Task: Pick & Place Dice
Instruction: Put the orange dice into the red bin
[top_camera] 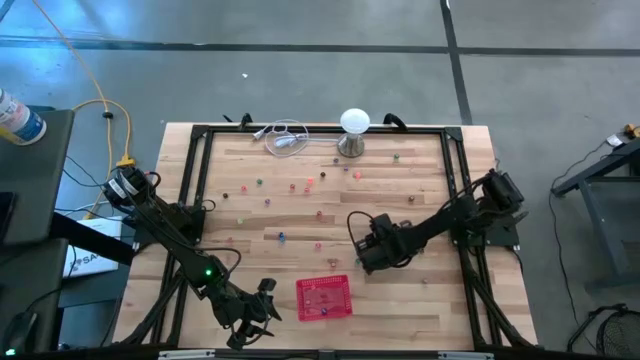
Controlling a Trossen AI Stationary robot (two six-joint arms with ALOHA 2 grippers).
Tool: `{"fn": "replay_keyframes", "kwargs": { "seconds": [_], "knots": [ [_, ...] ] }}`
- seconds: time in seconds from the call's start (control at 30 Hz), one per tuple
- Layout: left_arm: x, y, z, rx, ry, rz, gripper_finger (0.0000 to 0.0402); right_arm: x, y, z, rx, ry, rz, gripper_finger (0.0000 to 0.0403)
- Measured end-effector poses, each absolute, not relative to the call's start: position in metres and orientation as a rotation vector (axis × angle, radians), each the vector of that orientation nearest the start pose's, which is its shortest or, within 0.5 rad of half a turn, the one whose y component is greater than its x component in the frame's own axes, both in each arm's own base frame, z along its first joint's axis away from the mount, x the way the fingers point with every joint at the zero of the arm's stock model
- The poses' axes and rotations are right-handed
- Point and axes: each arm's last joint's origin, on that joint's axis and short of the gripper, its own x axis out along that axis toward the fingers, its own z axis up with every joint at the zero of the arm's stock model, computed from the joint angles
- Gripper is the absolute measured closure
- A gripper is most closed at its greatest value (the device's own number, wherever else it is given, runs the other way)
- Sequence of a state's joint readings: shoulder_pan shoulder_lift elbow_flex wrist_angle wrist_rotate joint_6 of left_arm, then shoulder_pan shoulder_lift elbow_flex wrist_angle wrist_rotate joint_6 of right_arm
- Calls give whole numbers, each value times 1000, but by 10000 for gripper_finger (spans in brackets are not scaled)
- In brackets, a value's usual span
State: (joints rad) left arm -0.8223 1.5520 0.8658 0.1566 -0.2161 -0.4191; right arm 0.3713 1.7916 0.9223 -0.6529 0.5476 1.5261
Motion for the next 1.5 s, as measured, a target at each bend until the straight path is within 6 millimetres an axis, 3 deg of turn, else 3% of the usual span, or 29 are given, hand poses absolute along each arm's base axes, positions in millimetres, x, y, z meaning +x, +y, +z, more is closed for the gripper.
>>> {"fn": "replay_keyframes", "kwargs": {
  "seconds": [0.53,1.03,1.13,1.3,1.5],
  "knots": [
    [227,-233,210,-133,578,-475,213,273,78,117,596,892,-1059,232],
    [227,-233,210,-138,579,-473,213,273,78,117,572,906,-1047,363],
    [227,-233,210,-139,579,-473,213,272,78,117,544,919,-1036,372],
    [227,-233,210,-138,583,-472,213,268,87,119,505,934,-991,372],
    [226,-233,209,-131,594,-467,213,262,118,153,490,797,-849,372]
  ]
}}
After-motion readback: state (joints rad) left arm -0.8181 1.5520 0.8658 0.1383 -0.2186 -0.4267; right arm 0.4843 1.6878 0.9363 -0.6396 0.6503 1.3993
